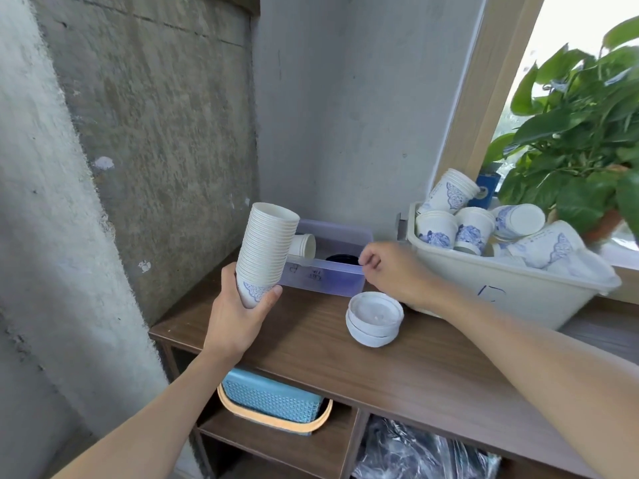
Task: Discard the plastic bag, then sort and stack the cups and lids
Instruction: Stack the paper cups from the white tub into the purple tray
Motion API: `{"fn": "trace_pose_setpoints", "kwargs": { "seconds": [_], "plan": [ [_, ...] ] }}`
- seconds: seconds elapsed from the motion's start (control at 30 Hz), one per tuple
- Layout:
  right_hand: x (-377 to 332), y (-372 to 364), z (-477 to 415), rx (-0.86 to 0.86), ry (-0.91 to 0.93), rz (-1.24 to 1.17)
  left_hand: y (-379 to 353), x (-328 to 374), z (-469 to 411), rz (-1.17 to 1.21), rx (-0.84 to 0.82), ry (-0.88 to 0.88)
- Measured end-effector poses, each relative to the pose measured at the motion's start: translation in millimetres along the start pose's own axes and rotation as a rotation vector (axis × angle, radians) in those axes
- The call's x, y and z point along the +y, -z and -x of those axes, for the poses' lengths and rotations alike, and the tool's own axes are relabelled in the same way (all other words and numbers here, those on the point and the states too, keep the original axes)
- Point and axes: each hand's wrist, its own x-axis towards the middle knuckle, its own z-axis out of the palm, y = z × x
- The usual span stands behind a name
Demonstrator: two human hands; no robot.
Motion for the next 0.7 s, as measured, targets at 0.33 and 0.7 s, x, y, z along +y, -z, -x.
{"fn": "trace_pose_setpoints", "kwargs": {
  "seconds": [0.33,0.7],
  "plan": [
    [-15,-23,-84,-0.241,0.015,0.218,0,-2,-3,0.025,0.021,0.000],
    [4,-46,-124,-0.391,-0.054,0.441,0,-3,-4,0.044,0.005,-0.006]
  ]
}}
